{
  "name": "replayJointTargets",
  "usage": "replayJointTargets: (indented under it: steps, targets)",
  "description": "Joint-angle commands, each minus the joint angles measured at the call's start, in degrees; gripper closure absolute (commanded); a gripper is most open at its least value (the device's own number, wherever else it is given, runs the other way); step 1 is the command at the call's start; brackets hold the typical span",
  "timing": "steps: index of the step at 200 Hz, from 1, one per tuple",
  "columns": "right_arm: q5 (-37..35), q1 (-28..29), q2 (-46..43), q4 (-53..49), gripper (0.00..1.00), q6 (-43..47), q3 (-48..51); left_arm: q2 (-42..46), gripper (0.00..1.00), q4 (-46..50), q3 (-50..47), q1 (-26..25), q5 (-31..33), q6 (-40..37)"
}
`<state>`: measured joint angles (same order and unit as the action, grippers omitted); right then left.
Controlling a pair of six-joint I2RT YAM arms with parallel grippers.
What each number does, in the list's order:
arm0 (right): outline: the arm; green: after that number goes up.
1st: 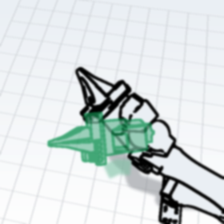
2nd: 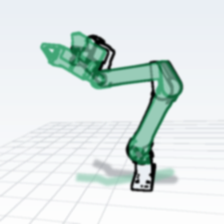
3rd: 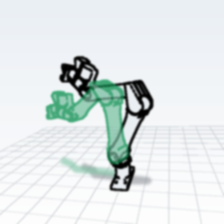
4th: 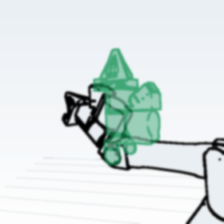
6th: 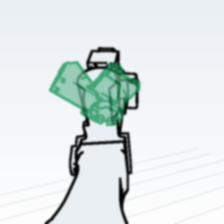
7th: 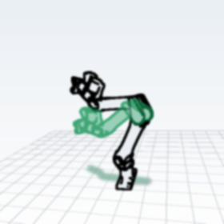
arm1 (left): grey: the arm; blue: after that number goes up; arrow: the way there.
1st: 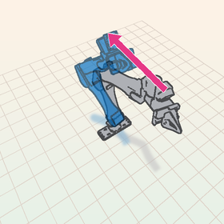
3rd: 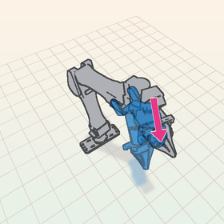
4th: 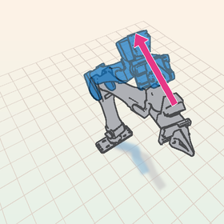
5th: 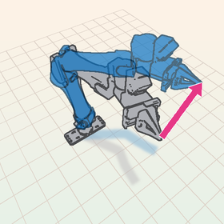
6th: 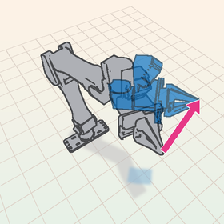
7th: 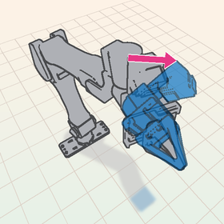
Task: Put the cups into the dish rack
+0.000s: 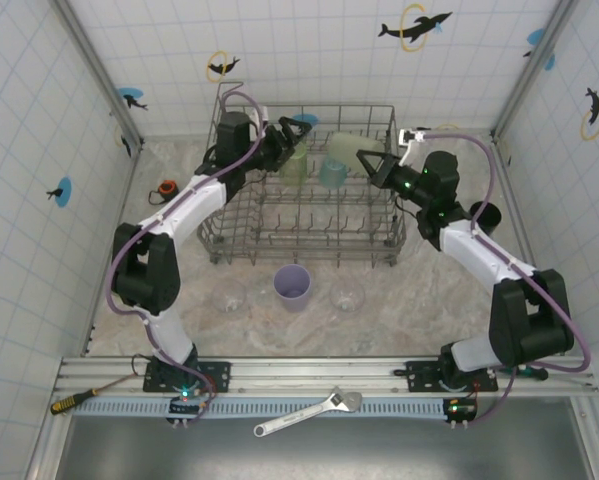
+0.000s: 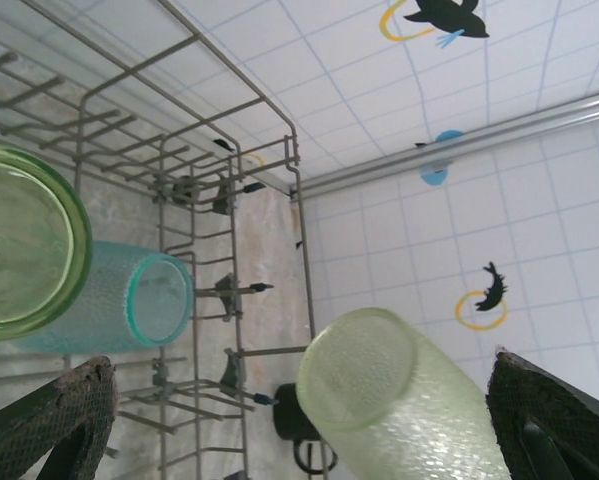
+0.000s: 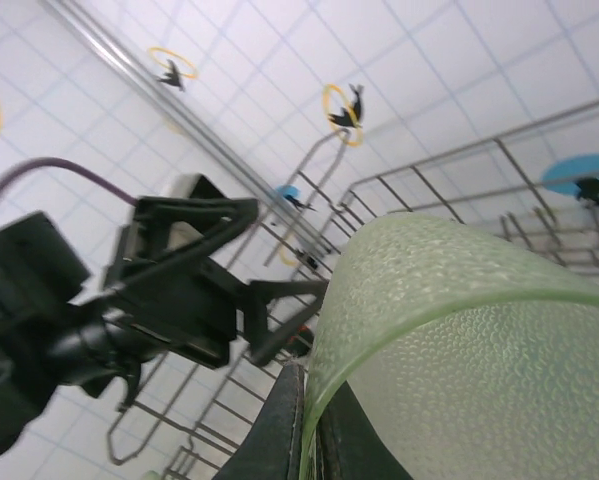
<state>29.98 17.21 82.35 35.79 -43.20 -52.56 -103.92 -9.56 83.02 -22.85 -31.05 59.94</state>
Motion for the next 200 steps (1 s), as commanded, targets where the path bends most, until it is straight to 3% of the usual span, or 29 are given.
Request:
replayJointTargets:
  steps: [1,19,97,200]
  targets:
    - [1.93,0.80,1.59,12.42,1.00,-4.16,1.72,-1.19,0.02,-7.02,-1.47,0.09,-3.79,5.78]
    - [1.58,1.43,2.49,17.19,1.00,-5.65,2.90,-1.20,0.02,-9.46,-2.71,0.09,-4.50,8.03]
    - [2.63,4.20,7.16,20.25,1.00,-6.00,-0.63,-0.13,0.02,-14.80,-6.16,0.09,-6.61,12.62]
    - [3.75,6.35,10.50,17.62,1.00,-5.09,-5.92,-0.58,0.05,-17.33,-7.42,-1.08,-6.59,15.42]
